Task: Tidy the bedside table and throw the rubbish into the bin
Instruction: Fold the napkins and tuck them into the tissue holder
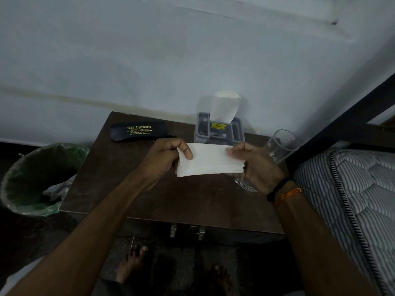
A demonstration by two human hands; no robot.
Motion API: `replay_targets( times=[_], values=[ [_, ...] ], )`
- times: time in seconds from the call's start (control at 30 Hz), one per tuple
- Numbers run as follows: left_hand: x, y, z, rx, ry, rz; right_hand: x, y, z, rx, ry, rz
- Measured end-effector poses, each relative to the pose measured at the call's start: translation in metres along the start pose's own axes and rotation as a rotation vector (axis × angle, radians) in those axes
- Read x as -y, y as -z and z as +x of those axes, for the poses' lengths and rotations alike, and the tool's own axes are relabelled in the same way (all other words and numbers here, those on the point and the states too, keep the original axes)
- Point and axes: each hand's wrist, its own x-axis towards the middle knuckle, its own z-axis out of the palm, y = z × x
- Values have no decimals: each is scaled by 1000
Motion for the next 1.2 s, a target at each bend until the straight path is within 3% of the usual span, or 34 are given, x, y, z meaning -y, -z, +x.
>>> replay_targets(
  times=[0.23,0.3,0.37,0.5,0.6,0.8,0.87,0.93,1.0,1.2],
  values=[
    [-10,2,-3,-18,109,-157,2,12,8,-162,175,-191],
    [-4,6,1,-65,26,-76,6,11,6,-142,202,-224],
    [5,2,5,17,-19,79,8,6,4,-85,188,-241],
    [11,-21,0,307,95,129,6,-11,4,42,139,-275],
    [10,-28,-3,373,67,164,6,-15,6,17,195,-325],
    [7,-25,-1,156,106,-38,9,-7,6,-387,381,-238],
    [5,-26,2,68,110,-98,11,-9,1,-288,239,-229],
    [3,-29,6,18,115,-128,8,-15,-4,-91,83,-274],
    [2,-34,9,-4,118,-168,2,-22,-5,37,78,-329],
    [-4,-46,20,-129,34,-7,0,-24,8,-121,225,-431]
  ],
)
